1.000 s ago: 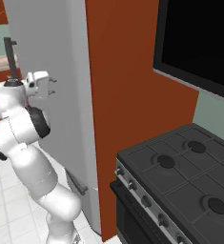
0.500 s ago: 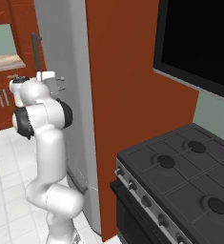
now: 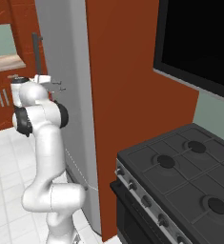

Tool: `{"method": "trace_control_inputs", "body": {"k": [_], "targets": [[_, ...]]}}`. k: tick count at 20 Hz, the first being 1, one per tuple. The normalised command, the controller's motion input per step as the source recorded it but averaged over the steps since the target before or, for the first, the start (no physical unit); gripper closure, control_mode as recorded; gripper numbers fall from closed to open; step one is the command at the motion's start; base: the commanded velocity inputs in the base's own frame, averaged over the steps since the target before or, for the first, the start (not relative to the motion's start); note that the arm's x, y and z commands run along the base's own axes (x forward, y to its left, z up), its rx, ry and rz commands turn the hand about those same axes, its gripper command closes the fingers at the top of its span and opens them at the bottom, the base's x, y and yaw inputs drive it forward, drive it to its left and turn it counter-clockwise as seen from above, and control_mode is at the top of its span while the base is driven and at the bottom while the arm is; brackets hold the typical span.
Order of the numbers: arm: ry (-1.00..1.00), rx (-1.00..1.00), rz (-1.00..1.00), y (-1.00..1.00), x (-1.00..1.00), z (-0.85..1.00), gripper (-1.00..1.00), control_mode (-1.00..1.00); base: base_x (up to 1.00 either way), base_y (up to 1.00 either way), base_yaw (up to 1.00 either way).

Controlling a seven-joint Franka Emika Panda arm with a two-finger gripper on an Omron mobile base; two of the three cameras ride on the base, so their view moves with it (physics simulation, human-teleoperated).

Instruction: Place the steak on the counter behind the older steak on the same shelf of the fridge to maintain FIFO order. Close the fridge door when finished.

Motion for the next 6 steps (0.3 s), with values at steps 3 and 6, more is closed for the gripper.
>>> {"method": "trace_control_inputs", "body": {"k": [3, 6], "targets": [[-0.12, 0.04, -0.10, -0.77, 0.00, -0.02, -1.00, -1.00, 0.00, 0.00, 0.00], [-0.13, 0.06, -0.02, -0.83, 0.00, -0.07, -1.00, -1.00, 0.00, 0.00, 0.00]]}}
